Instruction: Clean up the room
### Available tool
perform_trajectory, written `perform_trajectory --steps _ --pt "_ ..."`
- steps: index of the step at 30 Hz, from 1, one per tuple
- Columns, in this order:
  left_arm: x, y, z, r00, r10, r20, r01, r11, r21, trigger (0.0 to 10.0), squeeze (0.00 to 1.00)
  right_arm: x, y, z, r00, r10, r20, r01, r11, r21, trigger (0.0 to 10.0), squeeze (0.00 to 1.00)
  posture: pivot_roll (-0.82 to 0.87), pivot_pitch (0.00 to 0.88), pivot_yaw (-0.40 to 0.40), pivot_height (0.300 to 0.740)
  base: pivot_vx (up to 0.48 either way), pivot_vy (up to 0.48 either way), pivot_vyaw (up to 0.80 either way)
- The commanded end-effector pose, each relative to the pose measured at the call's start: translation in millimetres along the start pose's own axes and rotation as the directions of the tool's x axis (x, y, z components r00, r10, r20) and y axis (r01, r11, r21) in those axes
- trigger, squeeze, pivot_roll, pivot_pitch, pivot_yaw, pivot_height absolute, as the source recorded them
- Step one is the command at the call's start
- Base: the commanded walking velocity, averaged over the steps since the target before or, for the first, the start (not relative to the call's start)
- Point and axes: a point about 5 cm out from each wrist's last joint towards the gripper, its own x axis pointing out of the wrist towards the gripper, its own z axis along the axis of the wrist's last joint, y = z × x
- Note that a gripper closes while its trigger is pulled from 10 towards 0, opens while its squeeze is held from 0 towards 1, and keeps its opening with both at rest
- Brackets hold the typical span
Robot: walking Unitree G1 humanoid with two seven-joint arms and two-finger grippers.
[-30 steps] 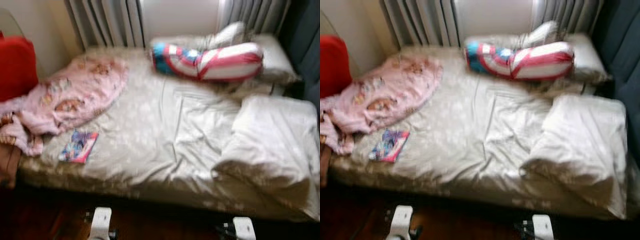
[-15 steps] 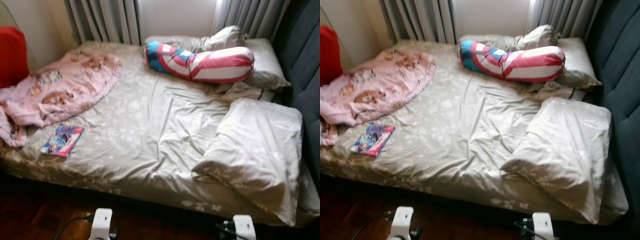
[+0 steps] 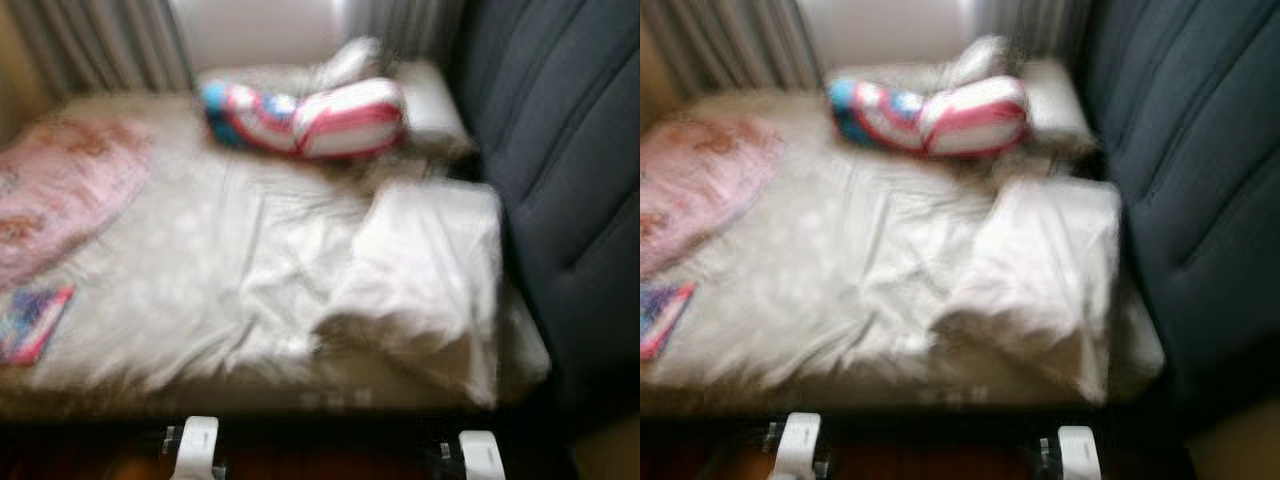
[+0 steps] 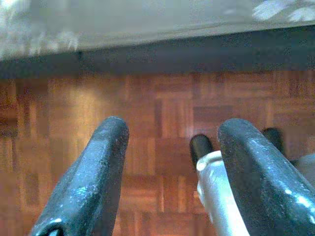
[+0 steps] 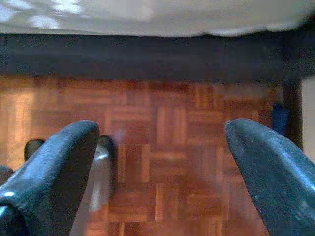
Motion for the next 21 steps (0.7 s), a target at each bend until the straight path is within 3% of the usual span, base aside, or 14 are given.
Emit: perform_trajectory --steps 1,14,21 --pt "-0.7 -0.9 -4.6 1.0 -0.004 -0.021 0.004 1.0 -0.006 10.0 0.0 -0.3 -1.1 -1.1 1.0 -0.003 -0.005 0.003 1.0 -0.002 10.0 0.0 -0.03 0.046 0.003 0.74 0.0 0.0 -0.75" --pt "-1.1 -1.4 -6.4 1.0 -0.006 -0.028 0.006 1.0 -0.008 10.0 0.0 -0.5 -1.2 -1.5 1.0 -0.002 -0.004 0.002 1.0 -0.003 10.0 0.0 -0.03 0.05 0.004 0.74 0.0 0.0 -0.72" --pt "-1.3 -0.8 -7.2 1.0 -0.002 -0.031 0.001 1.0 -0.01 10.0 0.0 -0.6 -1.2 -1.0 1.0 -0.002 0.005 0.002 1.0 -0.001 10.0 0.0 -0.03 0.052 0.005 0.74 0.0 0.0 0.0"
